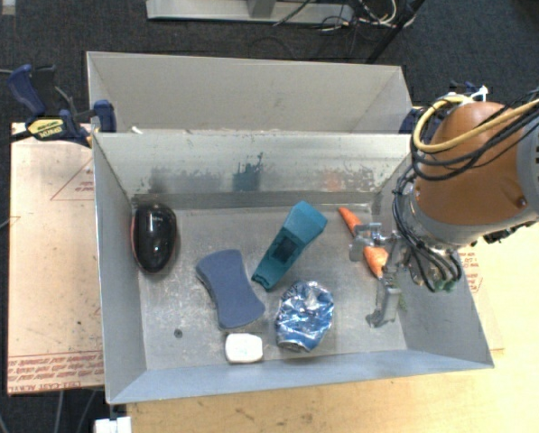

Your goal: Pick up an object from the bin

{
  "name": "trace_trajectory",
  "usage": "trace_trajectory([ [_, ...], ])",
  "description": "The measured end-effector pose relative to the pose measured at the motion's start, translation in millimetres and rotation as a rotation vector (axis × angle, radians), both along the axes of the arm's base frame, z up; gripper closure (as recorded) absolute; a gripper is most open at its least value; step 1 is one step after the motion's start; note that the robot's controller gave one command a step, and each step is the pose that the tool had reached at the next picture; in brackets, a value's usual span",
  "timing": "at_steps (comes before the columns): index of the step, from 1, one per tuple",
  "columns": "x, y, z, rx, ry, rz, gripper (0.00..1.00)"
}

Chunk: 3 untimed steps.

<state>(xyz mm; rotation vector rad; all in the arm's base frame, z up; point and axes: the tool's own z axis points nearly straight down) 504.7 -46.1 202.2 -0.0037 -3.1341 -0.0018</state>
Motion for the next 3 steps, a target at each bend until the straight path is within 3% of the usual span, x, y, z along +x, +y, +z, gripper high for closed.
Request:
trace_trajectory([
  [1, 1.4, 0.1, 4.2, -0.001, -0.008, 0.001, 0.00],
  [2, 5.8, 8.3, -26.7, -0.002, -0.018, -0.011, 0.00],
  [3, 3.4, 30.9, -63.4, 0.000, -0.001, 0.060, 0.00],
])
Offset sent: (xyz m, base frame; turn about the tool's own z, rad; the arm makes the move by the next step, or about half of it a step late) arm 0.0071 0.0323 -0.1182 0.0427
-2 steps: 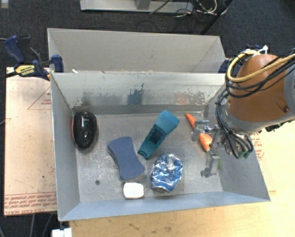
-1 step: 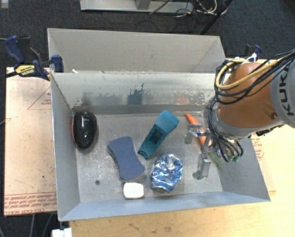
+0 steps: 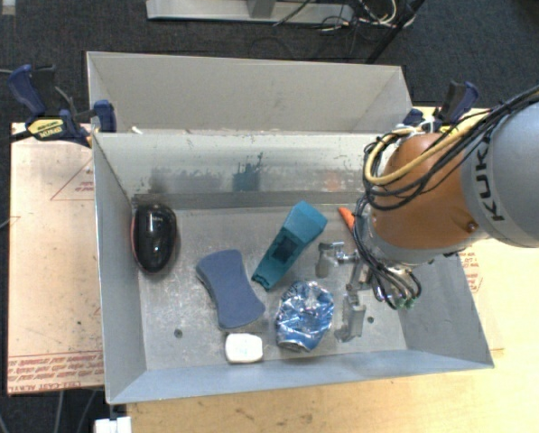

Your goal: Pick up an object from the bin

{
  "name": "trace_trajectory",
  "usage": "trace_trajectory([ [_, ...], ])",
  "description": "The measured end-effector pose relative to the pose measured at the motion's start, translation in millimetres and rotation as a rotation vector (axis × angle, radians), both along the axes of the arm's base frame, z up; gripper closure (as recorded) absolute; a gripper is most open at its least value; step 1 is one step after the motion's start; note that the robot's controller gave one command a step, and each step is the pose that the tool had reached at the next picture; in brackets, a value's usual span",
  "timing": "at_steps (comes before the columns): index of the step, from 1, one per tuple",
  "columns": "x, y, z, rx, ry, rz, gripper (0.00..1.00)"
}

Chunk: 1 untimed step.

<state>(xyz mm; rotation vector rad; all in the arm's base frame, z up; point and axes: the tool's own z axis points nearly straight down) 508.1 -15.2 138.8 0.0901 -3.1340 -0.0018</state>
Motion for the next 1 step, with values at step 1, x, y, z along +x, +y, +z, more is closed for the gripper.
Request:
trace_trajectory([
  [1, 14.1, -4.8, -65.7, -0.001, -0.018, 0.399, 1.00],
])
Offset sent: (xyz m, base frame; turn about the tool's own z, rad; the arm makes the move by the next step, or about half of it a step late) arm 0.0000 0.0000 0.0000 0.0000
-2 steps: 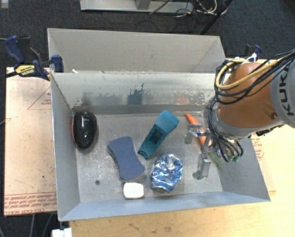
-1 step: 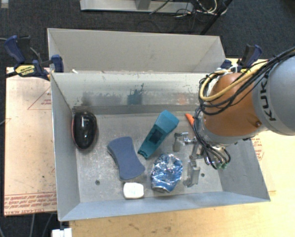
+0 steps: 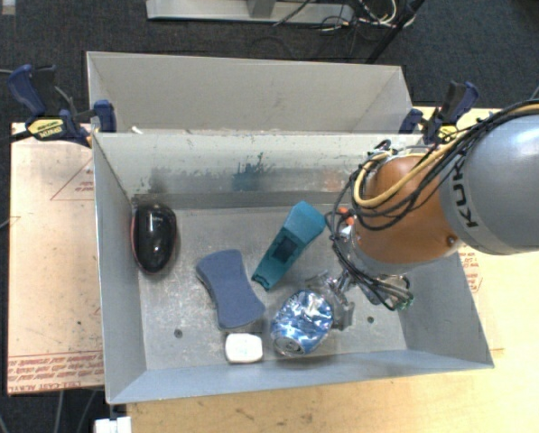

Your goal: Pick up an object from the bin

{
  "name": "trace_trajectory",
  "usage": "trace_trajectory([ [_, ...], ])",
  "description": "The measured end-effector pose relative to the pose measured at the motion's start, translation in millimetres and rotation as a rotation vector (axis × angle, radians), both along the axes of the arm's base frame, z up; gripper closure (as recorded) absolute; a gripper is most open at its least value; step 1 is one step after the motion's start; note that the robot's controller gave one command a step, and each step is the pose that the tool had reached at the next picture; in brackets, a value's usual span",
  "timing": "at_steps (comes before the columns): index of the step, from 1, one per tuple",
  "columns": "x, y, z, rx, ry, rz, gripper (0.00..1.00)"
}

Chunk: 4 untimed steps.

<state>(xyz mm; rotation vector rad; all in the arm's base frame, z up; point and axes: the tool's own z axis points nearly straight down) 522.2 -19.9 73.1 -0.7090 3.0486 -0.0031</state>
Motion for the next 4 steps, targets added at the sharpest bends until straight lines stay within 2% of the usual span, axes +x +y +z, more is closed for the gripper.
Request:
trace_trajectory([
  [2, -0.2, 0.1, 0.7, 0.000, 0.000, 0.001, 1.00],
  [3, -15.5, 24.0, 43.1, -0.002, -0.001, 0.125, 1.00],
  [4, -35.2, 39.1, 9.9, -0.001, -0.007, 0.257, 0.00],
])
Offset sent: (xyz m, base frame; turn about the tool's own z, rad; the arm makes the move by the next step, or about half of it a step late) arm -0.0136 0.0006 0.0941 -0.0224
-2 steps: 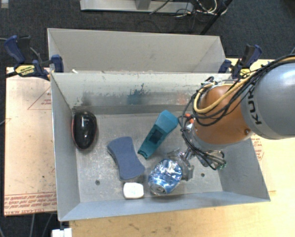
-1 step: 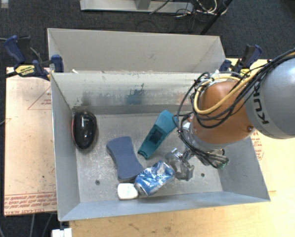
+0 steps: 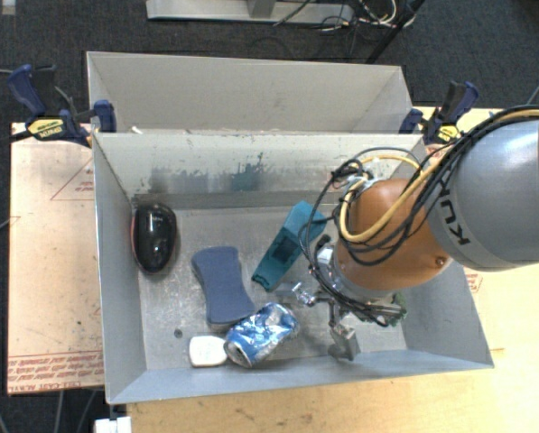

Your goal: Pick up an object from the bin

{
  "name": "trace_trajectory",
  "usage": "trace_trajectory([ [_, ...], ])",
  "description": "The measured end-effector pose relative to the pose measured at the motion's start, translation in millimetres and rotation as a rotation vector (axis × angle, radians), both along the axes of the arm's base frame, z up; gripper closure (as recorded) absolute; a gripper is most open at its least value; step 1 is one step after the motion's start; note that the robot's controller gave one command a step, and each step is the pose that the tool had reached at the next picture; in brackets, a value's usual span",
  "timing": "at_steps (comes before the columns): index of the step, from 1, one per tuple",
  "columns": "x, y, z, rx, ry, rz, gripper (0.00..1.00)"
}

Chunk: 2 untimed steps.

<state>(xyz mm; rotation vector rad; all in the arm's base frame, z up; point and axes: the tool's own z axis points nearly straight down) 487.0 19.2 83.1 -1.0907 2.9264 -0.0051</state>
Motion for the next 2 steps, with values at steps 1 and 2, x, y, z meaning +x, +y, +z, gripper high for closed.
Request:
trace_trajectory([
  [1, 0.5, 0.0, 1.1, 0.000, -0.001, -0.001, 0.00],
  [2, 21.6, 12.6, 4.6, -0.004, 0.009, 0.069, 0.00],
])
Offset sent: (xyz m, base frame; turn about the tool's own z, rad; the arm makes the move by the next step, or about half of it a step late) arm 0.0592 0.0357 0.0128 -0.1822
